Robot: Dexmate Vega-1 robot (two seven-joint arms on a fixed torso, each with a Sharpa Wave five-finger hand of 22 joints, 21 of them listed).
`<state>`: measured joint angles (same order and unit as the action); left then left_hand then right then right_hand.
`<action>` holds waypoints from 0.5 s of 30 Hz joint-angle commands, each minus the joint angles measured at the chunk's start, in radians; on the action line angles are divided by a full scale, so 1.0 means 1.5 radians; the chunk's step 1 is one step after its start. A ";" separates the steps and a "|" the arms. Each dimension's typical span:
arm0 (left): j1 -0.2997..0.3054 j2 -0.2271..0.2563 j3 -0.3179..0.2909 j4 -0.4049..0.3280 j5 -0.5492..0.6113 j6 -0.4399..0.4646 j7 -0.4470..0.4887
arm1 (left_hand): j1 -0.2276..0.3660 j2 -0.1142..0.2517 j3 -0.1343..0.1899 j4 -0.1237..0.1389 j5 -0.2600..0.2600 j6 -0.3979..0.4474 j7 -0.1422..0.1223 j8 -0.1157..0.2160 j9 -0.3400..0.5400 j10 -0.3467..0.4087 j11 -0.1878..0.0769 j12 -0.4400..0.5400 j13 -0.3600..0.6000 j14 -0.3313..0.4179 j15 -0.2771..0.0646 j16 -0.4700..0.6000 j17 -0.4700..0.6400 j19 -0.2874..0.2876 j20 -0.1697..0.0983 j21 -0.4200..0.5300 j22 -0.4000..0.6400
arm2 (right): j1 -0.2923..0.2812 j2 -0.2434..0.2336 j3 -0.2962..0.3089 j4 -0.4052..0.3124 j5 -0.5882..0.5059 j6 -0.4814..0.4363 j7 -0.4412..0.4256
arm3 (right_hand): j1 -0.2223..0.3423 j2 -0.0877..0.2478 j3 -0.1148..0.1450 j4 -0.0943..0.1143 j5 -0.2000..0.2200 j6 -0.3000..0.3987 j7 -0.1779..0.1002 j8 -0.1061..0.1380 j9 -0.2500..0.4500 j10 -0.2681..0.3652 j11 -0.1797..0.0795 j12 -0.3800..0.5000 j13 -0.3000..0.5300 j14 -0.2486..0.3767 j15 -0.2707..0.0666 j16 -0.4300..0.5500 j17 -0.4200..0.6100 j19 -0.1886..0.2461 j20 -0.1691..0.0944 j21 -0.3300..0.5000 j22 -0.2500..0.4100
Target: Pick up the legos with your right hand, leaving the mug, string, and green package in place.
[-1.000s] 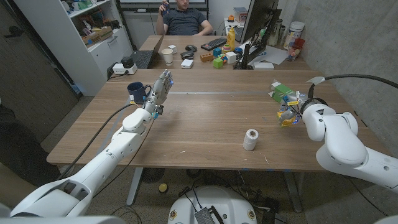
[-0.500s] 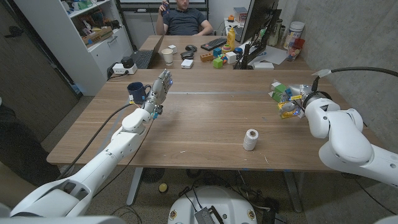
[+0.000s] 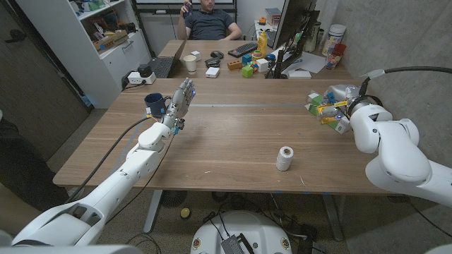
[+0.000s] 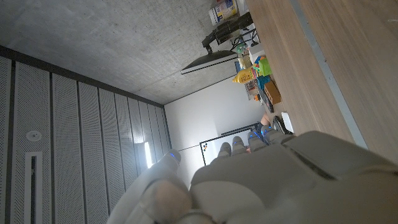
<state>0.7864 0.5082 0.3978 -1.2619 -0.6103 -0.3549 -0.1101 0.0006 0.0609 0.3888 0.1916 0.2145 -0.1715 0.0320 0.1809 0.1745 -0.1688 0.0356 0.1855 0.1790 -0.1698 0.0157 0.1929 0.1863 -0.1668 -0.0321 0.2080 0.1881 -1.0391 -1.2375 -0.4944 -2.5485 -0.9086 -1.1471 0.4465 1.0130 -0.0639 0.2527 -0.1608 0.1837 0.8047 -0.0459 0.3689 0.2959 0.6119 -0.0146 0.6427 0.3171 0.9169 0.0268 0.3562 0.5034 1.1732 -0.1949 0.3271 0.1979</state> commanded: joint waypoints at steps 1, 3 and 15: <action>-0.001 0.000 0.000 0.000 0.002 -0.002 0.001 | -0.001 0.078 -0.002 0.000 0.004 -0.026 0.003 0.001 0.001 -0.107 -0.001 0.005 0.003 -0.163 0.004 0.005 0.002 -0.085 -0.008 0.006 0.003 | -0.006 -0.019 0.014 -0.019 0.018 -0.016 -0.041 | 0.160 0.156 0.020 0.024 0.001 0.042 0.039 0.003 0.003 0.046 0.036 0.005 0.128 0.111 -0.168 -0.003 0.002 -0.001 -0.004 0.007 0.001; 0.000 0.000 0.000 -0.002 0.001 -0.003 0.001 | -0.001 0.078 -0.002 0.000 0.004 -0.026 0.003 0.001 0.001 -0.107 -0.001 0.005 0.003 -0.163 0.004 0.005 0.002 -0.085 -0.008 0.006 0.003 | -0.010 -0.022 0.018 -0.021 0.025 -0.017 -0.052 | 0.159 0.156 0.020 0.025 0.001 0.043 0.039 0.003 0.003 0.047 0.036 0.005 0.127 0.111 -0.167 -0.004 0.003 -0.001 -0.004 0.007 0.001; 0.004 0.001 -0.002 -0.009 0.002 -0.005 0.003 | -0.001 0.078 -0.002 0.001 0.004 -0.026 0.003 0.001 0.001 -0.106 -0.001 0.005 0.003 -0.164 0.004 0.005 0.002 -0.084 -0.008 0.006 0.003 | -0.012 -0.042 0.016 -0.038 0.040 -0.037 -0.091 | 0.159 0.156 0.020 0.026 0.001 0.045 0.039 0.002 0.003 0.048 0.034 0.007 0.125 0.116 -0.168 -0.008 0.007 0.000 -0.005 0.011 0.001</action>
<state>0.7857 0.5081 0.3969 -1.2652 -0.6089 -0.3598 -0.1098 0.0006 0.0609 0.3888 0.1916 0.2145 -0.1716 0.0321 0.1809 0.1745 -0.1688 0.0356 0.1855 0.1790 -0.1698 0.0157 0.1929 0.1863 -0.1667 -0.0321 0.2080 0.1881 -1.0514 -1.2762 -0.4720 -2.5843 -0.8710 -1.1803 0.3630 1.0160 -0.0669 0.2487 -0.1568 0.1798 0.8098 -0.0408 0.3709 0.2942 0.6219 -0.0142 0.6430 0.3171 0.9224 0.0247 0.3470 0.5079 1.1730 -0.1947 0.3367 0.1978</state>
